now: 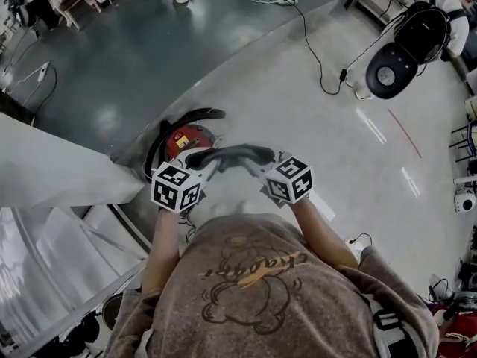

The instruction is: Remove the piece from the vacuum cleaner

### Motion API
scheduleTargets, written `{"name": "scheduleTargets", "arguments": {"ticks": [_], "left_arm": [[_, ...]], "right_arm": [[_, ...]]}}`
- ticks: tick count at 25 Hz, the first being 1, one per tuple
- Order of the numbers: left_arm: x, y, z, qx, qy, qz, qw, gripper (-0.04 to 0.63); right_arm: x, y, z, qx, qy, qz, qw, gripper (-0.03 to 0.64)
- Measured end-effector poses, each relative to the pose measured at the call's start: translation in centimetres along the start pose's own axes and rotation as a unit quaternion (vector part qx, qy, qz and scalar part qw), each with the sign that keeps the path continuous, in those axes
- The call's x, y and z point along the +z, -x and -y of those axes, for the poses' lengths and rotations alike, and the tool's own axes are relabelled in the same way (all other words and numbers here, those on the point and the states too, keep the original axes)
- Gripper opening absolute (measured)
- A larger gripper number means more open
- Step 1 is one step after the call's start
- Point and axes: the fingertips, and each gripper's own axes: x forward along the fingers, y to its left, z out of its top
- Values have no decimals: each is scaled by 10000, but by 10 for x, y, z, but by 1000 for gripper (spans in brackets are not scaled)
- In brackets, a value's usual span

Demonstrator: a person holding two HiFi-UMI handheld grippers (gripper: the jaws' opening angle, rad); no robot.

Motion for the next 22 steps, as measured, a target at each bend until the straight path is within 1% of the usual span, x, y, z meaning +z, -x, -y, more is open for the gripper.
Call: {"name": "scheduleTargets", "arguments": {"ticks": [5, 10, 17, 22], "left_arm": [[1, 1, 0, 66, 49, 46, 10000, 71], [3, 1, 2, 139, 78, 67, 9999, 71], [-4, 2, 2, 259, 226, 156, 9993, 72], [-2, 6, 3, 320, 263, 206, 9989, 72]], "right_arm": [[1, 1, -2, -45, 51, 41, 10000, 72], [0, 3, -1, -83, -38, 83, 9999, 71], [-5, 3, -5, -140, -75, 74, 9998, 71], [-3, 4, -7, -180, -67, 126, 9997, 71]]}}
